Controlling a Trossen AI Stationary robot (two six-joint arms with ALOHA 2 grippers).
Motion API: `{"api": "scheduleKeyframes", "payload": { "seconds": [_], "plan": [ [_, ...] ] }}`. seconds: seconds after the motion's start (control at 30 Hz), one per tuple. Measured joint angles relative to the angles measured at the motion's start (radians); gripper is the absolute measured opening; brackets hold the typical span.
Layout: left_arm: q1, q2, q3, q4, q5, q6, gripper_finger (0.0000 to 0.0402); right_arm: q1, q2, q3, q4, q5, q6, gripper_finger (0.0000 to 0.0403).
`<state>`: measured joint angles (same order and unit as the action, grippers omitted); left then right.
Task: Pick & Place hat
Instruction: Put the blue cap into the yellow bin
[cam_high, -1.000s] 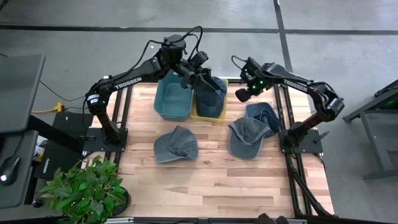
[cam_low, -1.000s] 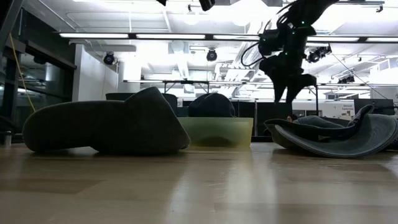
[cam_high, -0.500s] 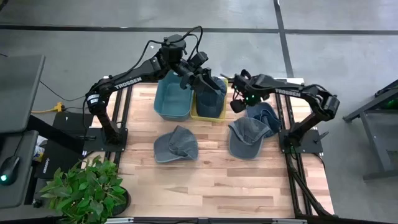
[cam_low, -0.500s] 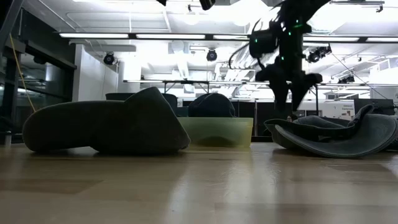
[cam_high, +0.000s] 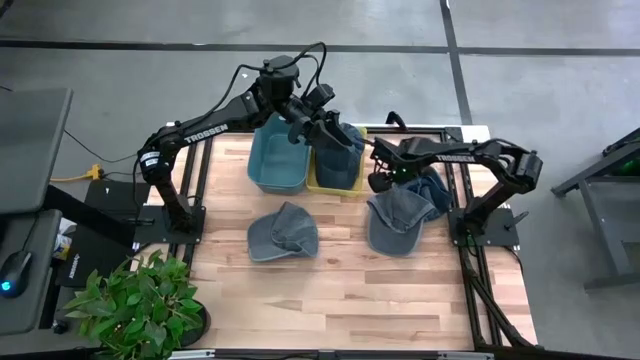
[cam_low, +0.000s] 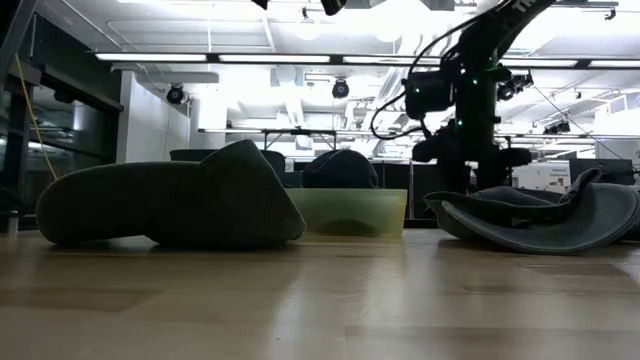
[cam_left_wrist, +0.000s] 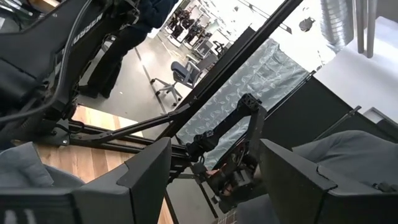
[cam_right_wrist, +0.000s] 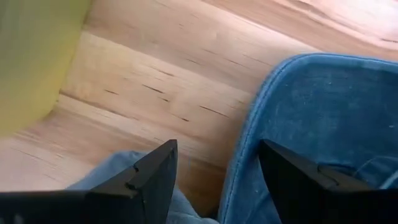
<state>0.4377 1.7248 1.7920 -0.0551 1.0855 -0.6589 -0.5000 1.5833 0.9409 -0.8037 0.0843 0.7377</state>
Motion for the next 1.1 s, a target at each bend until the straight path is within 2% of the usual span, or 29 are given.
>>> {"api": "scheduleKeyframes", "payload": {
  "seconds": [0.37, 0.6, 0.77, 1.03, 1.1],
  "plan": [
    [0.0, 0.0, 0.0, -0.001, 0.005, 0.0, 0.0236, -0.011, 0.0, -0.063, 0.031, 0.112, 0.022, 0.022],
    [0.0, 0.0, 0.0, -0.008, 0.004, 0.0, 0.0236, -0.012, 0.0, -0.063, 0.039, 0.118, -0.003, 0.0206],
    [0.0, 0.0, 0.0, -0.008, 0.004, 0.0, 0.0236, -0.012, 0.0, -0.062, 0.043, 0.118, -0.022, 0.0157],
    [0.0, 0.0, 0.0, -0.008, -0.004, -0.003, 0.0236, -0.012, -0.002, -0.06, 0.036, 0.136, -0.08, 0.0031],
    [0.0, 0.0, 0.0, -0.008, -0.007, -0.004, 0.0236, -0.012, -0.004, -0.058, 0.031, 0.143, -0.102, 0.0013]
  ]
}}
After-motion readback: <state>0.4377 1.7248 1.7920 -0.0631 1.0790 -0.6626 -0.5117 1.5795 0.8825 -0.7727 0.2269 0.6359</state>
